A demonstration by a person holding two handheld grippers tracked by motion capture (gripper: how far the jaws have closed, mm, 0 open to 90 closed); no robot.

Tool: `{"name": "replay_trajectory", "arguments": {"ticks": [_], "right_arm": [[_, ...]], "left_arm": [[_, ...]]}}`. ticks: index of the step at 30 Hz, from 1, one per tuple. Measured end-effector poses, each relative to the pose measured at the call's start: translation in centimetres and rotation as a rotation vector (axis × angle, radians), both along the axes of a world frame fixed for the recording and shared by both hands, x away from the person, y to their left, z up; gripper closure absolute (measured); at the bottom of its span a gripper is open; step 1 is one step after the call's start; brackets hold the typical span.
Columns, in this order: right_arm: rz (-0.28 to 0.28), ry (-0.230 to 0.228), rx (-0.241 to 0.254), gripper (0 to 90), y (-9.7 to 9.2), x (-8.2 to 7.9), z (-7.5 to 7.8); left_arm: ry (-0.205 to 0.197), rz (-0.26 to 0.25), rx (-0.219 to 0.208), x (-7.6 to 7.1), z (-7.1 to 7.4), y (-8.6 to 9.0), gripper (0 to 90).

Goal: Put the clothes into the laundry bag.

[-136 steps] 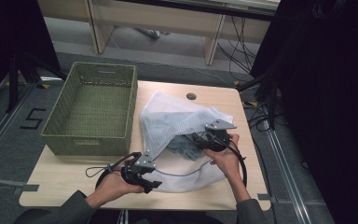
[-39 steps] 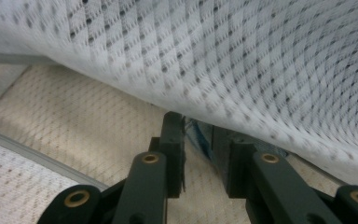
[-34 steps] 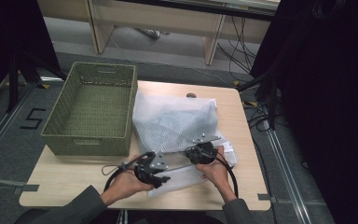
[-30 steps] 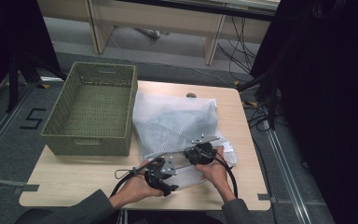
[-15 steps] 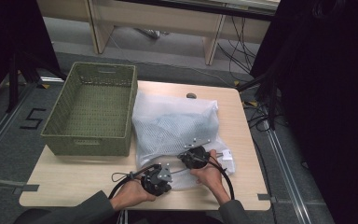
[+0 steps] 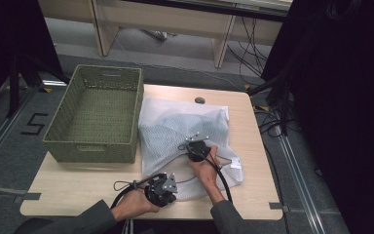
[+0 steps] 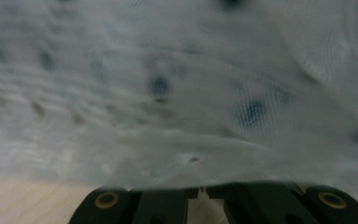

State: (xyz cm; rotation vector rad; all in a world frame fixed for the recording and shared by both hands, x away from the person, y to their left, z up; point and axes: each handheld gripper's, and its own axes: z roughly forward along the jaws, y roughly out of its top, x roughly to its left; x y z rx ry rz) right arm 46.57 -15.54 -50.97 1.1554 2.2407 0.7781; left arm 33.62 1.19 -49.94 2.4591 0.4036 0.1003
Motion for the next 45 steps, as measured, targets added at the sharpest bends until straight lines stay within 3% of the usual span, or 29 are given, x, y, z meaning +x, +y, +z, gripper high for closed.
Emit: {"name": "replay_trajectory", "arguments": {"ticks": [2, 3, 6, 7, 8, 11, 15, 16, 17, 18, 20, 21, 24, 28, 32, 33, 36, 38, 39, 40, 41, 44, 45], "right_arm": [[0.012, -0.023, -0.007, 88.8, -0.2, 1.2, -0.1], [-0.013, -0.010, 0.004, 88.7, -0.3, 1.4, 0.0], [-0.012, -0.010, 0.030, 87.6, -0.8, 2.0, 0.0], [-0.051, 0.037, 0.056, 86.1, -0.6, 1.5, 0.4], [-0.027, 0.018, 0.046, 84.5, -0.7, 1.4, 0.3], [0.003, 0.039, 0.074, 81.3, -1.1, 0.4, 0.7], [0.051, 0.087, 0.133, 69.8, -2.1, -1.5, 1.5], [0.071, 0.093, 0.133, 66.7, -2.4, -1.7, 1.7], [0.082, 0.112, 0.146, 64.4, -2.7, -2.0, 2.3], [0.076, 0.087, 0.178, 62.0, -2.9, -2.4, 2.8], [0.120, 0.082, 0.188, 58.0, -3.4, -3.0, 3.9], [0.111, 0.097, 0.184, 56.4, -3.6, -3.8, 4.7], [0.130, 0.022, 0.154, 55.1, -4.7, -5.2, 6.2], [0.114, -0.038, 0.158, 53.6, -6.3, -6.5, 7.5], [0.080, -0.068, 0.109, 47.9, -7.3, -6.2, 7.3], [0.073, -0.093, 0.077, 46.8, -7.5, -5.9, 6.9], [0.050, -0.081, 0.041, 44.8, -7.6, -5.0, 6.2], [0.044, -0.080, 0.044, 46.4, -7.6, -4.2, 5.8], [0.044, -0.056, 0.042, 47.1, -7.6, -3.8, 5.7], [0.047, -0.076, 0.042, 48.7, -7.6, -3.3, 5.3], [0.050, -0.071, 0.041, 52.8, -7.5, -2.8, 5.1], [0.059, -0.047, -0.002, 79.6, -7.5, -1.7, 4.2], [0.052, -0.017, -0.012, 85.8, -7.5, -1.5, 4.1]], "left_arm": [[-0.002, -0.011, 0.012, 0.1, 0.1, 0.1, 89.3], [0.000, -0.005, 0.002, 0.0, 0.0, 0.0, 89.3], [0.002, -0.013, 0.012, 0.1, 0.1, 0.1, 89.1], [0.007, -0.012, 0.013, 0.1, 0.1, 0.1, 89.1], [0.009, -0.011, 0.015, 0.2, 0.1, 0.1, 89.0], [0.012, -0.009, 0.014, 0.2, 0.1, 0.1, 88.9], [0.013, -0.007, 0.013, 0.1, 0.1, 0.1, 88.4], [-0.009, -0.026, 0.019, 0.3, 0.1, 0.1, 88.2], [0.007, -0.014, 0.014, 0.2, 0.1, 0.1, 88.0], [0.008, -0.017, 0.014, 0.2, 0.1, 0.1, 87.7], [0.017, -0.021, 0.012, 0.2, 0.1, 0.1, 85.4], [0.020, -0.024, 0.010, 0.2, 0.1, 0.1, 83.8], [0.033, -0.025, 0.002, 0.1, 0.3, 0.1, 78.2], [0.028, -0.021, -0.031, 0.1, 1.4, 0.4, 69.8], [0.020, 0.009, -0.068, 0.2, 2.6, 1.2, 61.0], [0.018, 0.020, -0.074, 0.2, 2.8, 1.5, 58.8], [0.011, 0.056, -0.085, 0.4, 3.3, 2.5, 51.1], [-0.001, 0.075, -0.092, 0.5, 3.5, 3.1, 48.0], [0.000, 0.090, -0.095, 0.6, 3.6, 3.4, 46.9], [-0.006, 0.093, -0.084, 0.7, 3.7, 3.8, 45.6], [-0.027, 0.061, -0.048, 1.0, 4.0, 4.2, 44.4], [-0.035, 0.084, -0.042, 1.1, 4.2, 4.9, 43.8], [-0.040, 0.084, -0.042, 1.2, 4.2, 5.0, 43.8]]}}
